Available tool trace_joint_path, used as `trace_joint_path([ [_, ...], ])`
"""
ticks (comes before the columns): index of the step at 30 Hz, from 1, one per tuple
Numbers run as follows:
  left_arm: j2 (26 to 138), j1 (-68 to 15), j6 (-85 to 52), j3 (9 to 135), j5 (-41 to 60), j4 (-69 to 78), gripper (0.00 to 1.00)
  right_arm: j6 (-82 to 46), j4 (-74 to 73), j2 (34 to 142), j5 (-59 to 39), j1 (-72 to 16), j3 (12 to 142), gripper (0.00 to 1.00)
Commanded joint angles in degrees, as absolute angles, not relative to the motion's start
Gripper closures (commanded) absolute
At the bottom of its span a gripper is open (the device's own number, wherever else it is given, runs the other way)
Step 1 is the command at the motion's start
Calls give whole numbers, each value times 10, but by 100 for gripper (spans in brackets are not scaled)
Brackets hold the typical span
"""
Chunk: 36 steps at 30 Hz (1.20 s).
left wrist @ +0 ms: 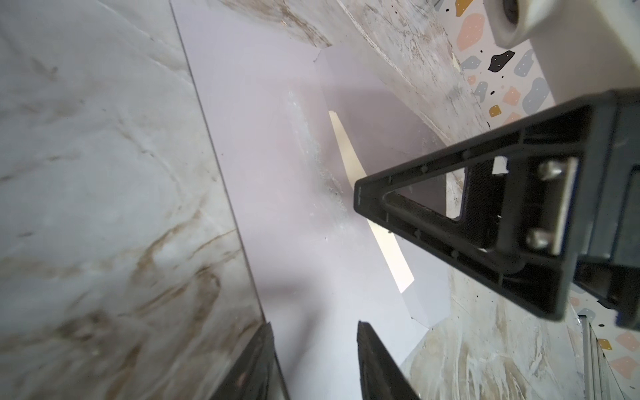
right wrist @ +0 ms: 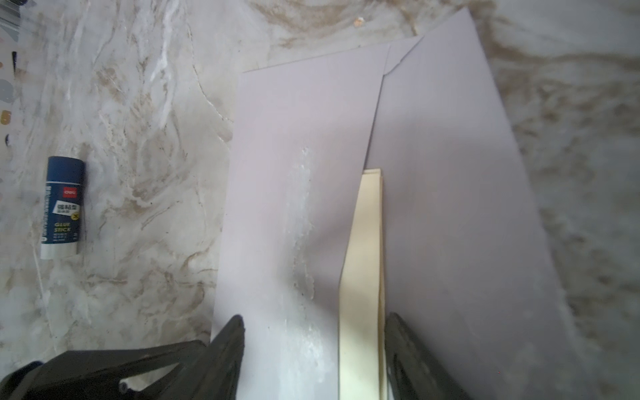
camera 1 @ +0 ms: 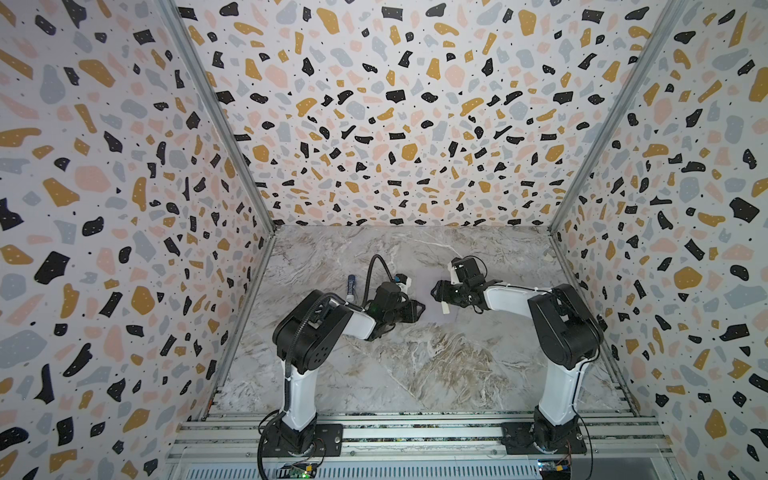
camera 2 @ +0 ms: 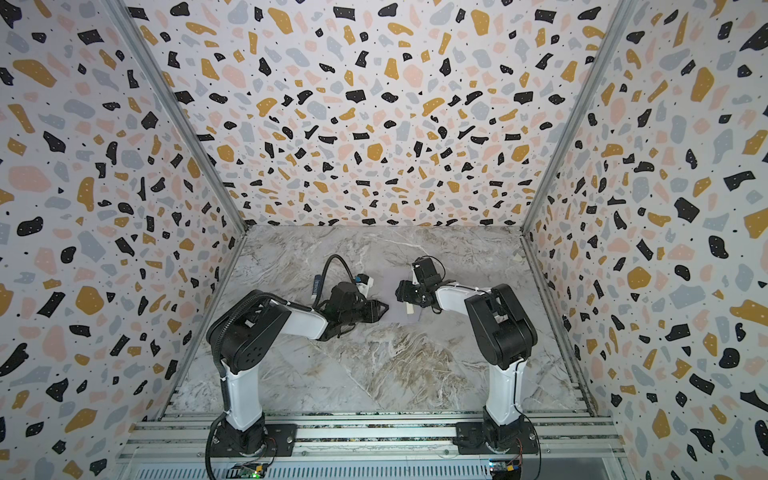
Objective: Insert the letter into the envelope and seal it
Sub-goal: 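Push the cream letter fully into the lavender envelope with the left gripper, then release the letter and lift both grippers away from the envelope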
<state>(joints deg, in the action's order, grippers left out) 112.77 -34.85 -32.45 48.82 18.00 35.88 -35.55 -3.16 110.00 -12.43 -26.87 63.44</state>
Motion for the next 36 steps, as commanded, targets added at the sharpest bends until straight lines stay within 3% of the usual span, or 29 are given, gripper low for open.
trace_joint_path([
  [1,1146,-358,-331,500,188,355,59,-377,-19,1107,-146,-281,616,35],
  [22,1128,-367,-333,488,172,361,58,-414,-53,1096,-157,-298,596,36],
  [28,1036,-360,-280,495,123,284,46,-395,-24,1026,-146,-279,602,34],
  [36,873,-344,-206,515,34,163,28,-324,7,892,-142,-265,618,24],
])
